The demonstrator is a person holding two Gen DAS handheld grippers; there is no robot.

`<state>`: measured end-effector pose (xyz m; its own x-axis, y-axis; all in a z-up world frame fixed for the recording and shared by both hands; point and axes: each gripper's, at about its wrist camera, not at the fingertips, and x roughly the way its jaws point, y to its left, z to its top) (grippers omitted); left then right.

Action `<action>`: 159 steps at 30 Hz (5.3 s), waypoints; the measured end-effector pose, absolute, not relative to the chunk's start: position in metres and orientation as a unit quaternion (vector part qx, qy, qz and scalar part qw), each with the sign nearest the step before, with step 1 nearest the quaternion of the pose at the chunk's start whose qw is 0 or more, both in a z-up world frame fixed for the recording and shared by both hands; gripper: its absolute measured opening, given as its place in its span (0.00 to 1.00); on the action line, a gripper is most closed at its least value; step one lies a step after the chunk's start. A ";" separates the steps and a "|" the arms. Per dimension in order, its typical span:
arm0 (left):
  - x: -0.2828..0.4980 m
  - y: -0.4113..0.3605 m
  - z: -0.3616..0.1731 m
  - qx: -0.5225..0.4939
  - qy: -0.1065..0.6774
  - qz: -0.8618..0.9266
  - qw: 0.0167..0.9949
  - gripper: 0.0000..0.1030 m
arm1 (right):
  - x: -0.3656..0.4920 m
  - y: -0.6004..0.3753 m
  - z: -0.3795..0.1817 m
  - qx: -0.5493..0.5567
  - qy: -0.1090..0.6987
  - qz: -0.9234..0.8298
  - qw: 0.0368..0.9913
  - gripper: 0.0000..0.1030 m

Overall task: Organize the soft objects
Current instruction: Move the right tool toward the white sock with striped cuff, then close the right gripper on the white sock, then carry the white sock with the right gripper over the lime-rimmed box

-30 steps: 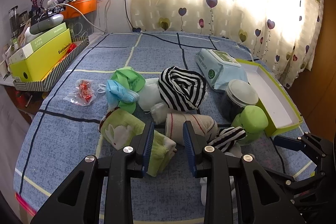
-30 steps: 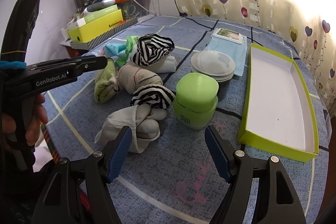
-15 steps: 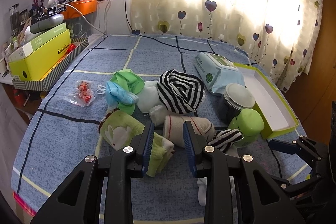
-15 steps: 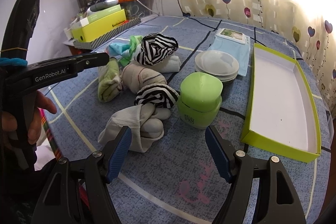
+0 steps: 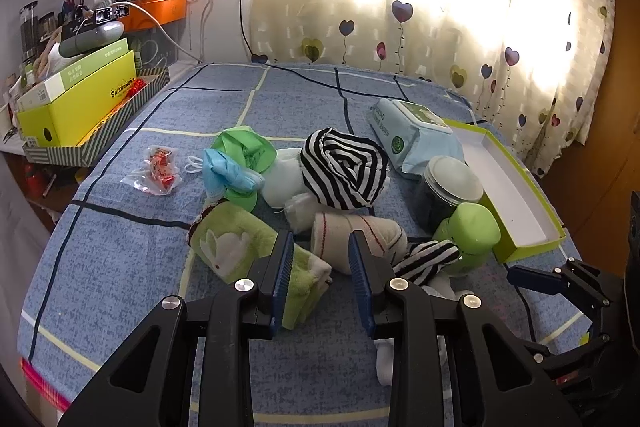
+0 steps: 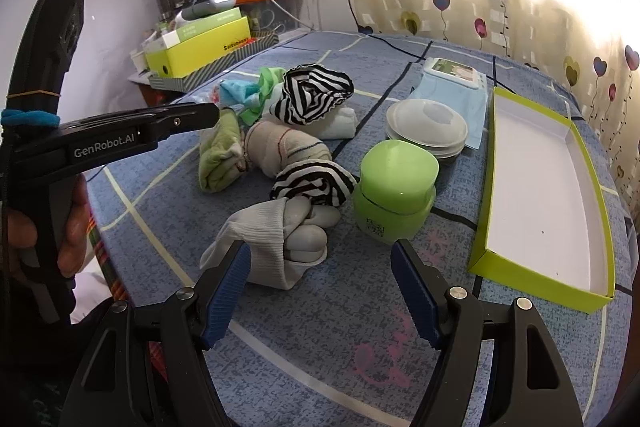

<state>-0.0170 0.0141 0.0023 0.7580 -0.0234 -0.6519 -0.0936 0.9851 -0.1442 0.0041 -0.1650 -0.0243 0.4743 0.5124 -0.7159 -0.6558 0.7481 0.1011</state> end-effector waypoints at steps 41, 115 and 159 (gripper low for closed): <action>-0.023 0.021 -0.002 -0.096 0.347 0.004 0.933 0.29 | -0.001 -0.150 -0.024 -0.107 0.381 0.348 0.850 0.71; 0.015 -0.040 -0.040 -0.053 0.413 -0.164 0.894 0.47 | 0.000 -0.210 -0.017 -0.025 0.379 0.319 0.868 0.34; 0.028 -0.069 0.031 -0.060 0.327 -0.196 0.923 0.21 | 0.025 -0.273 0.008 0.017 0.314 0.251 0.916 0.34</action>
<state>0.0277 -0.0686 0.0312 0.7097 -0.4012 -0.5791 0.3229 0.9158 -0.2387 0.0248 -0.2731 0.0078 0.6770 0.4711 -0.5655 -0.4497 0.8730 0.1888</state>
